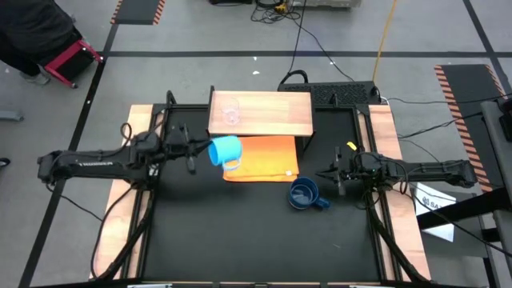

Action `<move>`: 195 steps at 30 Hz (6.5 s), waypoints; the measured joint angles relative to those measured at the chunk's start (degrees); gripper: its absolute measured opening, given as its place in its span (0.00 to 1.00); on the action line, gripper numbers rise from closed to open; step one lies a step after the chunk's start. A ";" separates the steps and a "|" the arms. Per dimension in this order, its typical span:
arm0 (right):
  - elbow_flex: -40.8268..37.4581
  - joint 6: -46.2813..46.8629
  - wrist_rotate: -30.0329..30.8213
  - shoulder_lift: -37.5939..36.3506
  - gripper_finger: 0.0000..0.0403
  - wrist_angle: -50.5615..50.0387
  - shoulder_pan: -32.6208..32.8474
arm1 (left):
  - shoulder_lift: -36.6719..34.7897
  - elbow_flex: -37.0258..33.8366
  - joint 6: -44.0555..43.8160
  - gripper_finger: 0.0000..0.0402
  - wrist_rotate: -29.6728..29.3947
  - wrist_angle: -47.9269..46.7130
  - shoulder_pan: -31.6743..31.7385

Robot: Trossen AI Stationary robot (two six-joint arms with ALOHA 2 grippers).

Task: Stack small to large cups/mugs on shelf
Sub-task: Put the light blue mug on the shelf

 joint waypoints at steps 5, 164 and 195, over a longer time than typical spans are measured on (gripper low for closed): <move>0.01 0.00 0.00 -0.02 0.00 0.02 -0.01 | 8.64 8.76 -0.29 0.01 6.26 -1.87 4.60; 0.00 0.42 0.00 -0.02 0.00 0.08 -0.02 | 82.00 108.09 42.04 0.01 24.42 -87.17 24.49; 0.02 0.43 -0.02 -0.02 0.00 0.35 -0.01 | 81.91 109.39 42.91 0.01 14.36 -91.62 23.39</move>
